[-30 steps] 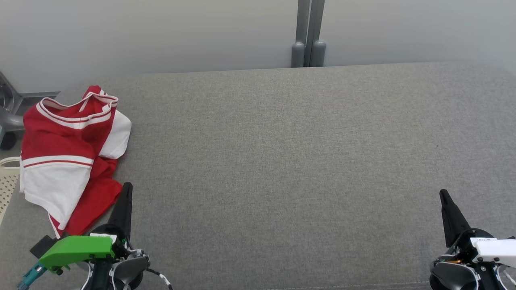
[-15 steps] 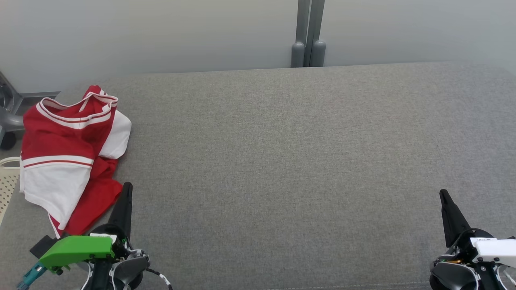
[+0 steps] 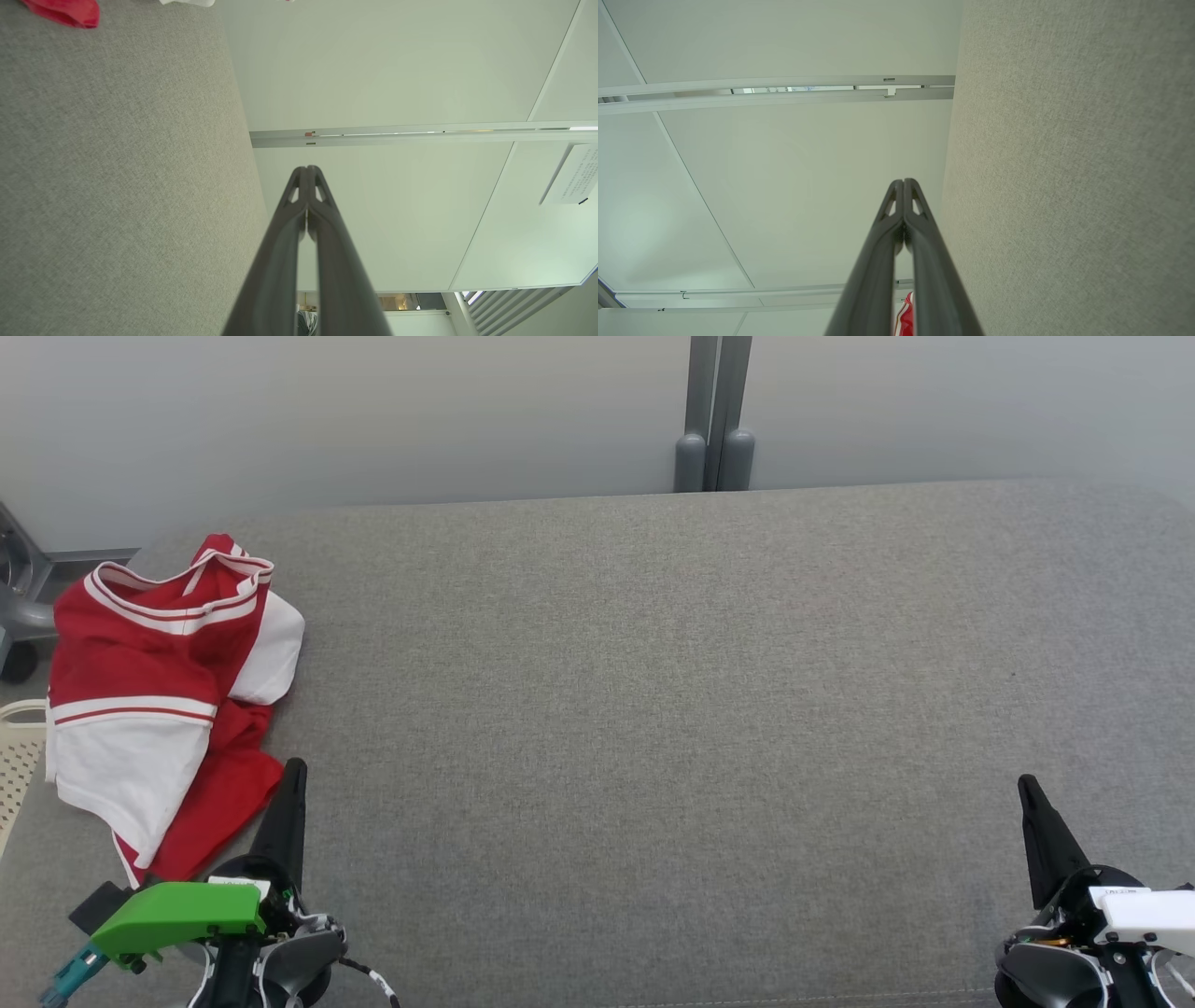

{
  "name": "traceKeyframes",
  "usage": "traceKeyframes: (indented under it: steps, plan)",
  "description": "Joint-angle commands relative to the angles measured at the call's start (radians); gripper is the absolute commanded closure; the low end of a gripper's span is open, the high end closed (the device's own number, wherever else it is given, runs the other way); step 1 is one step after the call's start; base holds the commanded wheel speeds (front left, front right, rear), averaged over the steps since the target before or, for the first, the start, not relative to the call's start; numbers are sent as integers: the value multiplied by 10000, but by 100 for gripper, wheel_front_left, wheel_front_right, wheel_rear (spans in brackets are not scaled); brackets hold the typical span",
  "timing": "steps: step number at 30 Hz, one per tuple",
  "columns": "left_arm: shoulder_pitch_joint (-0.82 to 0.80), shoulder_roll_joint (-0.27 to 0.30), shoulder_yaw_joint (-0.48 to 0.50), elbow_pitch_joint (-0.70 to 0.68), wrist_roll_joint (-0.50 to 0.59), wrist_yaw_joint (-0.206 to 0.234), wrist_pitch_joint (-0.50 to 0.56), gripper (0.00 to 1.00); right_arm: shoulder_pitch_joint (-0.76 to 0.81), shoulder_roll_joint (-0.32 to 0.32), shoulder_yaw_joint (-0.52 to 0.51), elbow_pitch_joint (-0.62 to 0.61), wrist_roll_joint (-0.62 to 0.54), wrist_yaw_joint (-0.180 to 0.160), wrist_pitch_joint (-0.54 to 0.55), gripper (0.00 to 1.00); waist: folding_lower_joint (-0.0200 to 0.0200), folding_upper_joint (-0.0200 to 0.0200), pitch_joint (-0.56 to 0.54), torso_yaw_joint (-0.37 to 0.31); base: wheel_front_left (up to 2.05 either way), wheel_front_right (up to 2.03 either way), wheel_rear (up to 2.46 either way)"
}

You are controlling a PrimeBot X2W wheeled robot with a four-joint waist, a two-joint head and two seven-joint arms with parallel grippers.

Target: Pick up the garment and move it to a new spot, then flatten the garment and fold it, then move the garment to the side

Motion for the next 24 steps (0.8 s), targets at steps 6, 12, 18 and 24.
traceKeyframes:
  steps: [6, 12, 18, 24]
  plan:
    - [-114, 13, 30, -27, -49, -31, 19, 100, 84, -45, -14, -47, 37, 4, 20, 100, 0, 0, 0, 0, 0, 0, 0]
    - [-114, 13, 30, -27, -49, -31, 18, 100, 84, -46, -14, -47, 37, 4, 20, 100, 0, 0, 0, 0, 0, 0, 0]
    - [-114, 13, 30, -27, -49, -31, 18, 100, 84, -46, -14, -47, 37, 4, 19, 100, 0, 0, 0, 0, 0, 0, 0]
    - [-114, 14, 29, -27, -49, -31, 18, 100, 84, -46, -14, -47, 37, 4, 19, 100, 0, 0, 0, 0, 0, 0, 0]
